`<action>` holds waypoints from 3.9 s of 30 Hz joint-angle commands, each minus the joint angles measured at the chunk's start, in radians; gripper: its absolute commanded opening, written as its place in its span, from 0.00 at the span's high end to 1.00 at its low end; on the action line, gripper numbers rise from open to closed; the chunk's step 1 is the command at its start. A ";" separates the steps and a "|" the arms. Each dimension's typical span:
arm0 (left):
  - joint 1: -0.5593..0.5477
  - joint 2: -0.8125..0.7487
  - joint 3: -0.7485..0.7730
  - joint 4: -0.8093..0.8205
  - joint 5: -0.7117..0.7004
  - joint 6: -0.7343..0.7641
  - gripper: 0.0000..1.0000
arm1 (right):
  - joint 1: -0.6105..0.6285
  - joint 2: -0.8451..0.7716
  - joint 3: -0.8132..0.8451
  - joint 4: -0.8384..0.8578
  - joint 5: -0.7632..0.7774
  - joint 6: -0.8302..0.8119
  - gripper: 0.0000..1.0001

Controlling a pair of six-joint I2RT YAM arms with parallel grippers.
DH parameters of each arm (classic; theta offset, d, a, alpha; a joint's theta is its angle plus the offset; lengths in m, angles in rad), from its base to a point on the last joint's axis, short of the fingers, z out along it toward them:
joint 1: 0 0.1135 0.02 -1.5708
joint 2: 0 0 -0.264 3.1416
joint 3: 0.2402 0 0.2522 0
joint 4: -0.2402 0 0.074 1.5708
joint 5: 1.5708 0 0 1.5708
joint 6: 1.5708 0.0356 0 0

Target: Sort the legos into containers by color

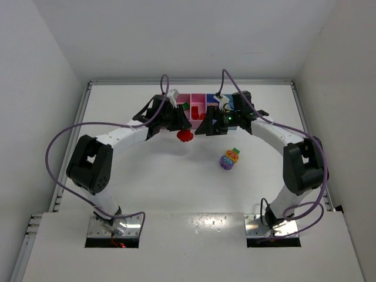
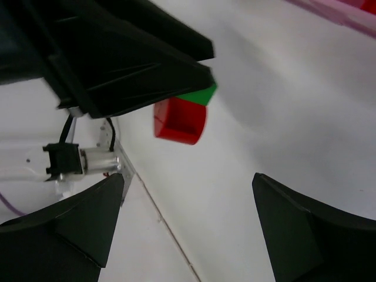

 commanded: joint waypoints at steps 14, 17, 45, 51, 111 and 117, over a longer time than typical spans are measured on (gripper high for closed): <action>0.029 -0.070 0.039 0.029 -0.018 -0.030 1.00 | 0.074 0.141 0.169 0.098 0.042 0.102 0.09; 0.029 -0.070 0.039 0.038 -0.018 -0.030 1.00 | 0.087 0.141 0.170 0.098 0.033 0.102 0.09; 0.047 -0.079 0.037 0.075 -0.021 -0.030 1.00 | 0.134 0.143 0.116 0.158 0.051 0.051 1.00; 0.101 -0.047 0.120 0.084 -0.056 -0.009 1.00 | 0.156 0.043 0.052 0.118 0.022 -0.056 1.00; -0.098 -0.166 0.006 -0.014 -0.121 0.333 0.15 | -0.021 0.077 0.375 -0.040 0.533 -0.412 0.18; -0.328 -0.125 0.010 -0.005 -0.228 0.344 0.17 | -0.182 -0.147 0.147 -0.095 0.657 -0.424 0.18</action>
